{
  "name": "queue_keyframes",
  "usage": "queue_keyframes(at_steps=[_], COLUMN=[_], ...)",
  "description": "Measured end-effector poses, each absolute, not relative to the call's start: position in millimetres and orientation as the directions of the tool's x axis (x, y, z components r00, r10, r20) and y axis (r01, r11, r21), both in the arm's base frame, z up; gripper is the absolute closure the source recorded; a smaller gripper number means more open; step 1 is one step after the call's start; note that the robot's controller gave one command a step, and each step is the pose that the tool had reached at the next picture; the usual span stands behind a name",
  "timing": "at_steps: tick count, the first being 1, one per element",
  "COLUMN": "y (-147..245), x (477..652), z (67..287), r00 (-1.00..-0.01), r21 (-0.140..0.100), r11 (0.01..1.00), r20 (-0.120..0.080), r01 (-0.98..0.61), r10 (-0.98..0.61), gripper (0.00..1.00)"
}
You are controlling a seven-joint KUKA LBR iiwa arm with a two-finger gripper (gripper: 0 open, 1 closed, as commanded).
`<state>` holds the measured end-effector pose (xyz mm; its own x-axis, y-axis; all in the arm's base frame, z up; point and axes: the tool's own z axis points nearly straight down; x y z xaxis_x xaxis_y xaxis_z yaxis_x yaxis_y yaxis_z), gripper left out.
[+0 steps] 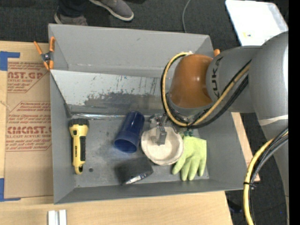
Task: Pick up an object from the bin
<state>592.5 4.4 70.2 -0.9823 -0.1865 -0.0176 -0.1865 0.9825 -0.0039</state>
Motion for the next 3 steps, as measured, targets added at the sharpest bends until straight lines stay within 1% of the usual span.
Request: queue_keyframes(at_steps=[1, 2, 3], y=[4.4, 8.3, -0.1], x=[591.2, 590.2, 583.6], z=[70.4, 135.6, 193.1], r00=[-0.982, -0.98, -0.976], r21=[-0.004, -0.003, -0.004], r11=[0.982, 0.98, 0.976], r20=[-0.018, -0.013, -0.012], r01=[-0.187, -0.199, -0.218], r10=[-0.187, -0.199, -0.218], gripper=[1.0, 1.0, 1.0])
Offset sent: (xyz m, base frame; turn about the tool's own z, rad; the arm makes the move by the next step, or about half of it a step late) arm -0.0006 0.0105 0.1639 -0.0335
